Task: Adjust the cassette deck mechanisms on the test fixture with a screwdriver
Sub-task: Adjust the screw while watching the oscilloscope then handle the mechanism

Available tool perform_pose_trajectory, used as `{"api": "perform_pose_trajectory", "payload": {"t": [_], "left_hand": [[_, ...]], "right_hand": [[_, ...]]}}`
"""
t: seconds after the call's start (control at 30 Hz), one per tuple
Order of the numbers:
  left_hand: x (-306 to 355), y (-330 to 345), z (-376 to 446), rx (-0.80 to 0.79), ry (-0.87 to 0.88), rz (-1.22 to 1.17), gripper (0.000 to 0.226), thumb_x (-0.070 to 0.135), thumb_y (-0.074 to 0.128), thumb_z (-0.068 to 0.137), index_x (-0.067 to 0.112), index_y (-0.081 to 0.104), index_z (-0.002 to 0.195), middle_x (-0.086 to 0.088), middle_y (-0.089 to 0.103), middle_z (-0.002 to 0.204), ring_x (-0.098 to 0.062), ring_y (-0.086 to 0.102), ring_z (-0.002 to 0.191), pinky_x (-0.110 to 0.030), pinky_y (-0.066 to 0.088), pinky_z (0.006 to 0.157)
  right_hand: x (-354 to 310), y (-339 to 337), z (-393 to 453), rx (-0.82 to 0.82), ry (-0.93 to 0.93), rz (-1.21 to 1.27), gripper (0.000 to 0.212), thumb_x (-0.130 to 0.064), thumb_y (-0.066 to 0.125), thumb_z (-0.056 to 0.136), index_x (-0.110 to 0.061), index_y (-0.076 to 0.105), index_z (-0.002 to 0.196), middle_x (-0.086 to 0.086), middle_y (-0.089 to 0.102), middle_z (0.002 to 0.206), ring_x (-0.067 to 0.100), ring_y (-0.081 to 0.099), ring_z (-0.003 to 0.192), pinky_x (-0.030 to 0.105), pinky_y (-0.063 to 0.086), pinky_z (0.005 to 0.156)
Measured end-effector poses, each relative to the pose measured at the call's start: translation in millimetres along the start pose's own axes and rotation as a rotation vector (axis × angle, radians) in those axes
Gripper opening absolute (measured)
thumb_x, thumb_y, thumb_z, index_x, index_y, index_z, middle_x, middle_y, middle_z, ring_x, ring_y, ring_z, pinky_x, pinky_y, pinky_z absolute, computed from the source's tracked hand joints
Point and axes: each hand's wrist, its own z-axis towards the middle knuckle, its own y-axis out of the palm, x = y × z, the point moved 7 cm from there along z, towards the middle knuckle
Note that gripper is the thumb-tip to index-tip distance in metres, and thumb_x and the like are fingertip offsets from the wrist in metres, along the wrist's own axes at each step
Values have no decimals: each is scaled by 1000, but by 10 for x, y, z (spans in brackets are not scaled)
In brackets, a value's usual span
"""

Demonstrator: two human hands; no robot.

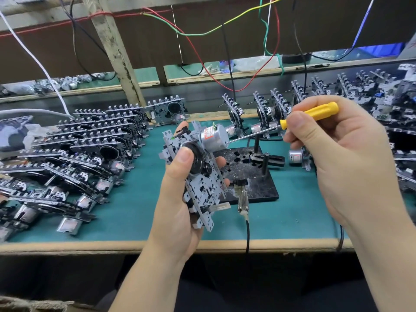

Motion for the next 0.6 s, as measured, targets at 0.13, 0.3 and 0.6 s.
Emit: {"api": "perform_pose_trajectory", "payload": {"t": [0.13, 0.3, 0.6], "left_hand": [[21, -15, 1, 20, -18, 12, 48, 50, 58, 82, 20, 71, 117, -8, 69, 112, -26, 65, 106, -56, 52, 95], [35, -27, 7, 31, -31, 39, 68, 50, 64, 81, 11, 58, 136, -10, 67, 118, -27, 63, 107, -60, 49, 96], [392, 279, 737, -310, 268, 1295, 101, 68, 72, 69, 49, 21, 154, 26, 44, 143, -2, 44, 134, -31, 39, 108]], "right_hand": [[-10, 22, -1, -17, -13, -7, 5, -23, 67, 96, -20, 65, 100, -9, 69, 82, 9, 66, 76, 19, 53, 71], [26, 39, -2, -27, -1, 23, 7, -27, 67, 93, -23, 65, 98, -10, 69, 83, 9, 66, 78, 19, 53, 72], [276, -383, 111, 107, 55, 231, 11, -15, 44, 107, -23, 50, 103, 0, 74, 93, 26, 73, 92, 34, 58, 85]]}}
